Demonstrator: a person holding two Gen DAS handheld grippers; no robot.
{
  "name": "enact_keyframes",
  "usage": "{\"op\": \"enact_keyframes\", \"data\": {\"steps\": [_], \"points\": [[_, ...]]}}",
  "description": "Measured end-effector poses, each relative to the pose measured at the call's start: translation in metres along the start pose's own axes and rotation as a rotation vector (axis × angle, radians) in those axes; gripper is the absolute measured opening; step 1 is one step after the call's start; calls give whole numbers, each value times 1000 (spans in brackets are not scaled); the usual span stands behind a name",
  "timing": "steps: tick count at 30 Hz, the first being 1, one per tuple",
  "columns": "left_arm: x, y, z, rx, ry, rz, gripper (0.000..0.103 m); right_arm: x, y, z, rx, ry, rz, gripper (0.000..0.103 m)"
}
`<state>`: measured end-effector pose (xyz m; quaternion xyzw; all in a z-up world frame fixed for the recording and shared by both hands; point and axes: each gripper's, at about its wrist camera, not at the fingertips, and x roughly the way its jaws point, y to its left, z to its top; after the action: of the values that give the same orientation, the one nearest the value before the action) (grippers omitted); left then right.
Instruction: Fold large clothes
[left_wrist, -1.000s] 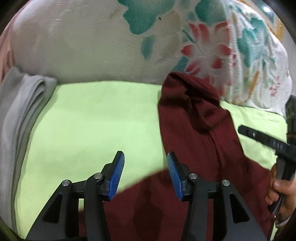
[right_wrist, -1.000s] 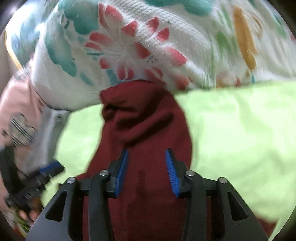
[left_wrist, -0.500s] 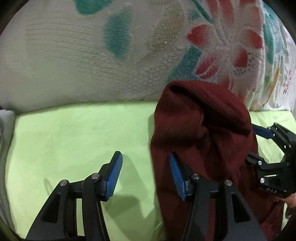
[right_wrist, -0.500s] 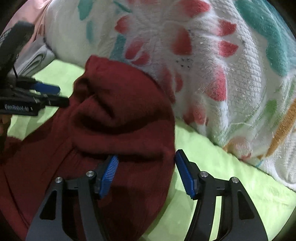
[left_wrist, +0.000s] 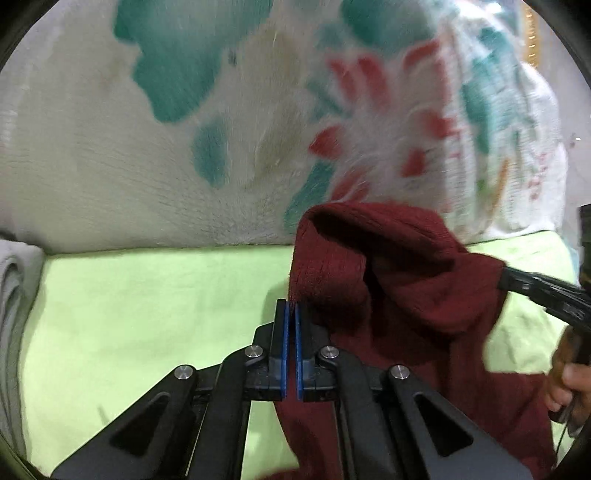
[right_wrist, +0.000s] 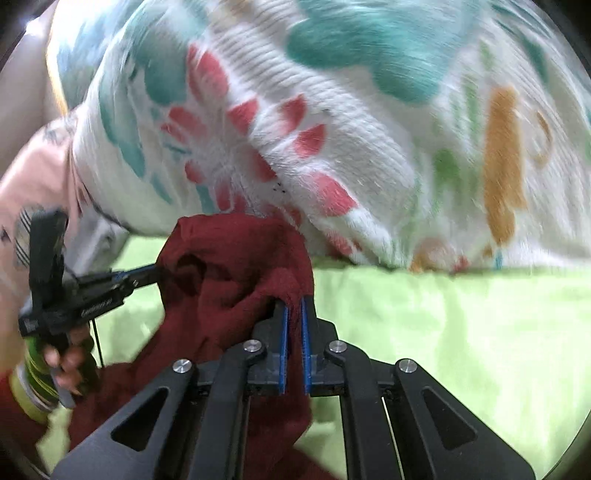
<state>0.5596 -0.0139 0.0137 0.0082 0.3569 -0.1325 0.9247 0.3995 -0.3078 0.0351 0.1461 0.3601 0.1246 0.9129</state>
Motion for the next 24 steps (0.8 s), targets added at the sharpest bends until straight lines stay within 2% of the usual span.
{"op": "enact_keyframes", "data": {"steps": [6, 10, 12, 15, 17, 20, 23, 24], "points": [[-54, -22, -33, 71, -48, 15, 1, -38, -1, -24, 70, 7, 20, 6], [-85, -28, -77, 66, -40, -18, 1, -65, 7, -56, 94, 25, 41, 6], [-98, -30, -100, 46, -23, -45, 1, -75, 14, -78, 90, 48, 50, 6], [-128, -40, -153, 16, -2, -74, 1, -78, 28, -118, 62, 102, 38, 6], [-134, -47, -177, 22, 16, -65, 1, -82, 31, -140, 43, 132, 18, 6], [-128, -53, -205, 26, 88, -55, 2, -80, 31, -164, 53, 198, -8, 11], [-133, -50, -217, 2, 124, -62, 2, -94, 29, -171, 77, 193, -42, 17], [-137, -48, -218, -11, 126, -76, 3, -101, 30, -172, 82, 180, -44, 23]]}}
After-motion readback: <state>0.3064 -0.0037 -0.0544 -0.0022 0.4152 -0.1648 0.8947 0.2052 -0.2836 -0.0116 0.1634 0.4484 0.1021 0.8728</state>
